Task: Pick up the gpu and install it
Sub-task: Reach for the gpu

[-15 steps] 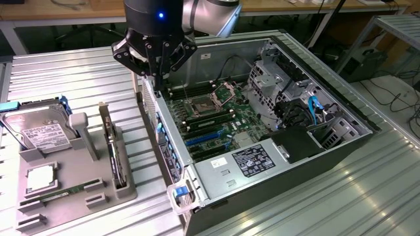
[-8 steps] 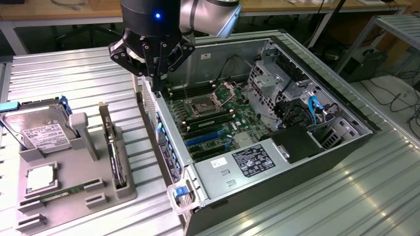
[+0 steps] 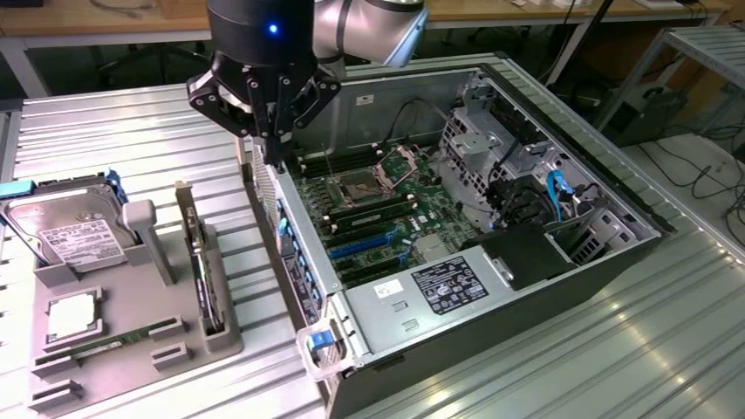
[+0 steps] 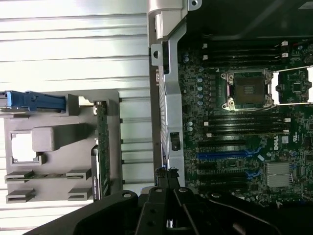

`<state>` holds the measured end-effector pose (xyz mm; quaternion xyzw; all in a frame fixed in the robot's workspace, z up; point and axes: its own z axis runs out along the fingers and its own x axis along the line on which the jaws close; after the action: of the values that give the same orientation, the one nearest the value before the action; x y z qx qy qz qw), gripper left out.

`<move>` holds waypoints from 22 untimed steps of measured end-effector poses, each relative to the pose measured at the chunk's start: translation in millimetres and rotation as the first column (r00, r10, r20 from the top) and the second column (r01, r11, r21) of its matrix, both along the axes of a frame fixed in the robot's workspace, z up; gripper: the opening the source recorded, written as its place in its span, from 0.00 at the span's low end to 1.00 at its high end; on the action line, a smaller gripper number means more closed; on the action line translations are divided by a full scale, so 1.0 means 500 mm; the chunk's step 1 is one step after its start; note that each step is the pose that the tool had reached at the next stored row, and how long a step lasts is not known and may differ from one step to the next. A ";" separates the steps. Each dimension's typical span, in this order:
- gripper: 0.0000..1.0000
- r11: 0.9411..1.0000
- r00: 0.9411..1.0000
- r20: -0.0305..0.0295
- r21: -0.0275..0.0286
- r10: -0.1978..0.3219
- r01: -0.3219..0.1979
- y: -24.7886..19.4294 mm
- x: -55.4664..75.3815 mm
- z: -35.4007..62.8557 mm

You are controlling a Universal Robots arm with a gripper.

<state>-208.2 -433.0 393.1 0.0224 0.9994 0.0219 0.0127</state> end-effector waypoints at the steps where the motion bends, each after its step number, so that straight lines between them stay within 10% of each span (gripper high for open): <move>1: 0.11 1.000 1.000 0.000 0.000 0.000 0.000 0.0000 -0.001 0.000; 22: 0.11 1.000 1.000 0.000 0.000 0.000 0.000 -0.0018 -0.024 0.000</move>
<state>-220.3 -433.8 393.0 0.0224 0.9994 0.0219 0.0127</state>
